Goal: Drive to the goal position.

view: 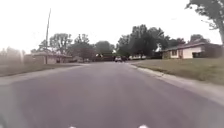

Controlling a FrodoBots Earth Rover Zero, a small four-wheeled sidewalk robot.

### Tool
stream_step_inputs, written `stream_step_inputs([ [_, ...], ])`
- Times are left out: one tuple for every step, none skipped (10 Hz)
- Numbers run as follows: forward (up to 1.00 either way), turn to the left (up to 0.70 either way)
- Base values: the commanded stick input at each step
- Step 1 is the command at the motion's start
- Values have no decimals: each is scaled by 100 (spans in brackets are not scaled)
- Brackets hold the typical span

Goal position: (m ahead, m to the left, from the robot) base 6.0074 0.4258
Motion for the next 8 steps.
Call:
stream_step_inputs([
  [100,0],
  [100,0],
  [100,0],
  [100,0],
  [100,-1],
  [100,-33],
  [100,-14],
  [100,0],
])
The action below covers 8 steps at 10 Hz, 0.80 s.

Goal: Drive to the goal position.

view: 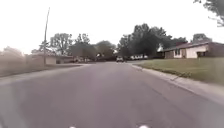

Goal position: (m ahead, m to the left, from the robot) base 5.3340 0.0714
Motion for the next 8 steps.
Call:
stream_step_inputs([
  [100,0],
  [100,0],
  [100,0],
  [100,0],
  [100,0],
  [100,0],
  [100,0],
  [100,-2],
])
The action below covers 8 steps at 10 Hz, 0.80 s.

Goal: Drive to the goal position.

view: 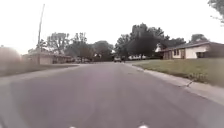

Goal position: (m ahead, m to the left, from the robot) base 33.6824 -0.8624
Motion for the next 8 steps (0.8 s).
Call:
stream_step_inputs([
  [100,-26],
  [100,-37],
  [100,-19],
  [100,0],
  [100,0],
  [100,0],
  [100,0],
  [100,0],
])
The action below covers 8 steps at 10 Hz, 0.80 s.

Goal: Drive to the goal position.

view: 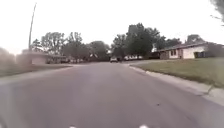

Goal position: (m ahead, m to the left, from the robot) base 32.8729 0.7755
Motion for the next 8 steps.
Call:
stream_step_inputs([
  [100,0],
  [100,0],
  [100,0],
  [100,0],
  [100,0],
  [100,0],
  [100,0],
  [100,0],
])
